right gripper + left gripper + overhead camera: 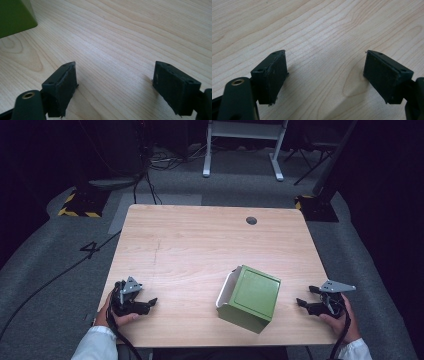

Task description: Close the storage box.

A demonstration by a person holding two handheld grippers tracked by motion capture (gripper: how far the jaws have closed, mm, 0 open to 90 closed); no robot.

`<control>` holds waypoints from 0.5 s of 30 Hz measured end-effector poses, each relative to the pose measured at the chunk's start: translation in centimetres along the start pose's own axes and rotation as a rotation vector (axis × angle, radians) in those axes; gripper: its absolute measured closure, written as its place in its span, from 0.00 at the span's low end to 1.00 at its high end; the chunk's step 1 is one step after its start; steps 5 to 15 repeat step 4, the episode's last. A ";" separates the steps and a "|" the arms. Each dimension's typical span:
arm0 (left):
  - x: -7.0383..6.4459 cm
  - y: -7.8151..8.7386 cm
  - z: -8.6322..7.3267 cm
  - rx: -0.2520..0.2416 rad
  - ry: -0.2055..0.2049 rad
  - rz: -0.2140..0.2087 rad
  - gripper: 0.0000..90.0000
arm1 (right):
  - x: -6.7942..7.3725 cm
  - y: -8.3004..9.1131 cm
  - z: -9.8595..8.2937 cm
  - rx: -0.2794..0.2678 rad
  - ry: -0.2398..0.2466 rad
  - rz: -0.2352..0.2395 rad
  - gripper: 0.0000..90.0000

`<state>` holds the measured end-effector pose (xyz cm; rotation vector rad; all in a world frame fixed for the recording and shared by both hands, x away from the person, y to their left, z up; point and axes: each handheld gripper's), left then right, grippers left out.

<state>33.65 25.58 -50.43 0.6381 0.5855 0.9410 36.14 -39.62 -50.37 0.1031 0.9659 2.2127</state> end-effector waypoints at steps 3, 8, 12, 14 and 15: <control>0.0 0.0 0.0 -0.001 0.002 0.001 0.21 | 0.0 0.0 0.0 -0.001 0.002 0.000 0.21; 0.0 0.0 0.0 -0.002 0.003 0.001 0.21 | 0.0 0.0 0.0 -0.001 0.003 0.000 0.21; 0.0 0.0 0.0 -0.002 0.003 0.001 0.21 | 0.0 0.0 0.0 -0.001 0.003 0.000 0.21; 0.0 0.0 0.0 -0.002 0.003 0.001 0.21 | 0.0 0.0 0.0 -0.001 0.003 0.000 0.21; 0.0 0.0 0.0 -0.002 0.003 0.001 0.21 | 0.0 0.0 0.0 -0.001 0.003 0.000 0.21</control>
Point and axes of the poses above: each handheld gripper's, and its own axes: y roughly backward along the jaws, z roughly out of its top, x roughly to its left, and after that the axes turned 14 degrees about y, right-handed
